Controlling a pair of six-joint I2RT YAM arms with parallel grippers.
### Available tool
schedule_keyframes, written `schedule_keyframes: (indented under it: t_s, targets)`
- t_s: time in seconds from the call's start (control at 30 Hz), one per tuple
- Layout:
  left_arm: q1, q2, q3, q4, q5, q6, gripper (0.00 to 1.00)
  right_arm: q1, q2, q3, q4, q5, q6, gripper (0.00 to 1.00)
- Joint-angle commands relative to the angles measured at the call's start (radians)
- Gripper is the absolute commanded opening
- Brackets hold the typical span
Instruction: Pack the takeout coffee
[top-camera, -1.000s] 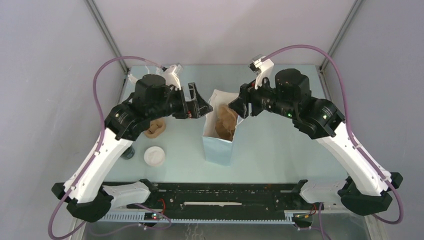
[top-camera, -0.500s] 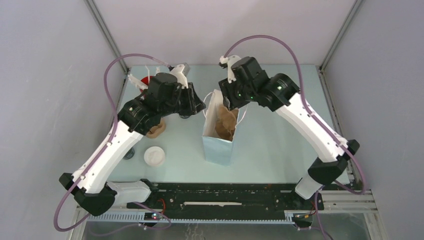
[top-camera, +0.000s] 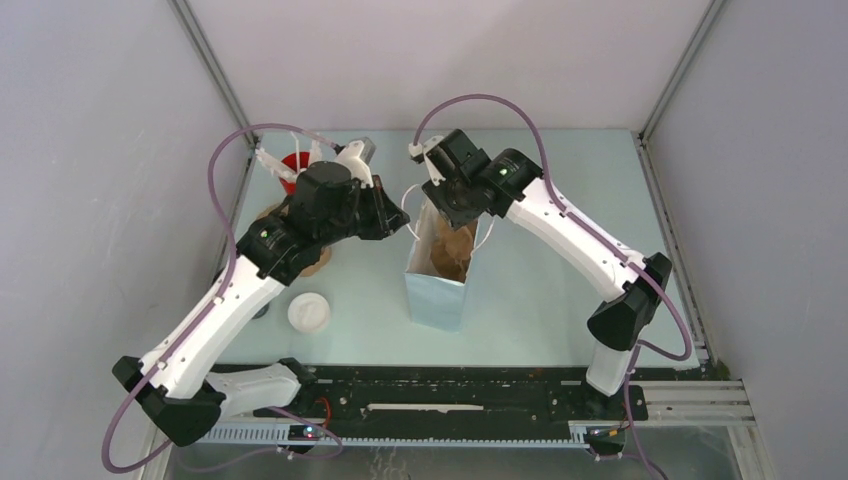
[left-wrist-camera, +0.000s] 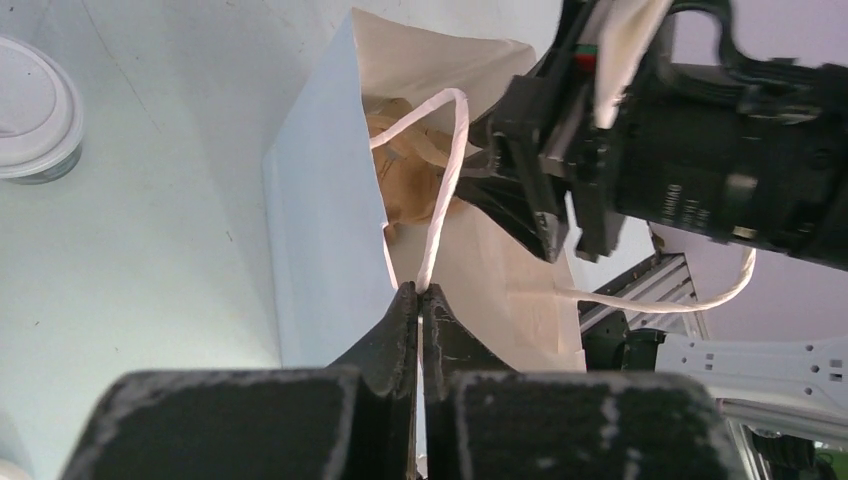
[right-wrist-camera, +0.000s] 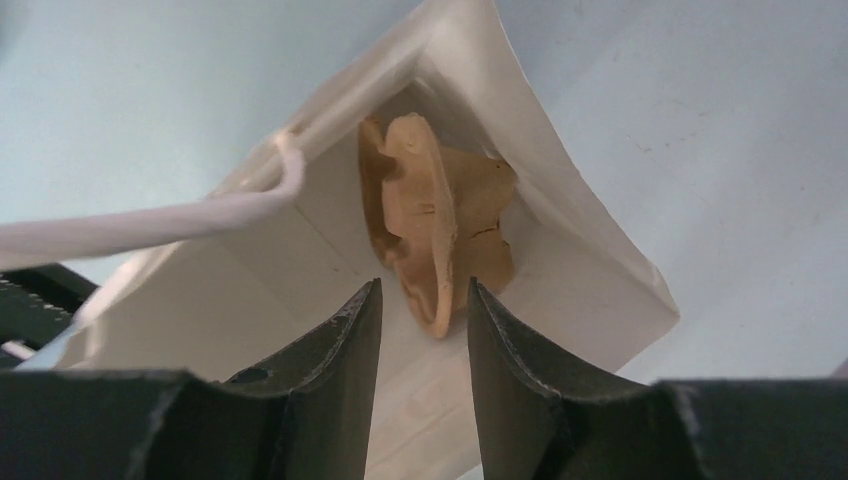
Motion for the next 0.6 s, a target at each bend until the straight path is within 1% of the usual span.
schedule_keyframes:
  t_s: [0.0, 0.17, 0.33, 0.4, 0.57]
  targets:
    - [-0.001, -0.043, -0.047, 0.082, -0.001, -0.04, 0.0, 0.002, -0.035, -0.072, 0.079, 0.071, -0.064, 0.45]
    - [0.0, -0.054, -0.064, 0.088, -0.025, -0.039, 0.0, -0.012, -0.078, -0.186, 0.188, 0.038, -0.083, 0.45]
    - [0.0, -0.056, -0.073, 0.09, -0.03, -0.041, 0.0, -0.021, -0.078, -0.231, 0.232, 0.041, -0.091, 0.44]
    - [0.001, -0.056, -0.075, 0.091, -0.03, -0.043, 0.0, -0.022, -0.079, -0.238, 0.241, 0.035, -0.099, 0.37]
    - [0.0, -0.062, -0.08, 0.089, -0.03, -0.036, 0.0, -0.022, -0.12, -0.266, 0.269, -0.012, -0.152, 0.12]
